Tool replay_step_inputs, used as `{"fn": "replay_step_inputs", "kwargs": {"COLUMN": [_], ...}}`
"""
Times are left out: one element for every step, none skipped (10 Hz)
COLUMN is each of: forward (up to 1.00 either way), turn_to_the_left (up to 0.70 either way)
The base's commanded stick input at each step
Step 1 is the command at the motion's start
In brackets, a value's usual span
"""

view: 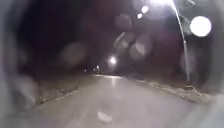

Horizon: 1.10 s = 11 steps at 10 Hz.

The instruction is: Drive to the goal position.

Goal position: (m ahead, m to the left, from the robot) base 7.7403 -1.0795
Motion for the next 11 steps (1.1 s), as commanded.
{"fn": "replay_step_inputs", "kwargs": {"forward": [1.00, 1.00, 1.00, 1.00, 1.00, 1.00, 1.00, 1.00, 1.00, 1.00, 1.00], "turn_to_the_left": [-0.06, -0.07, -0.09, -0.07, -0.04, -0.01, 0.00, 0.00, 0.01, 0.01, 0.01]}}
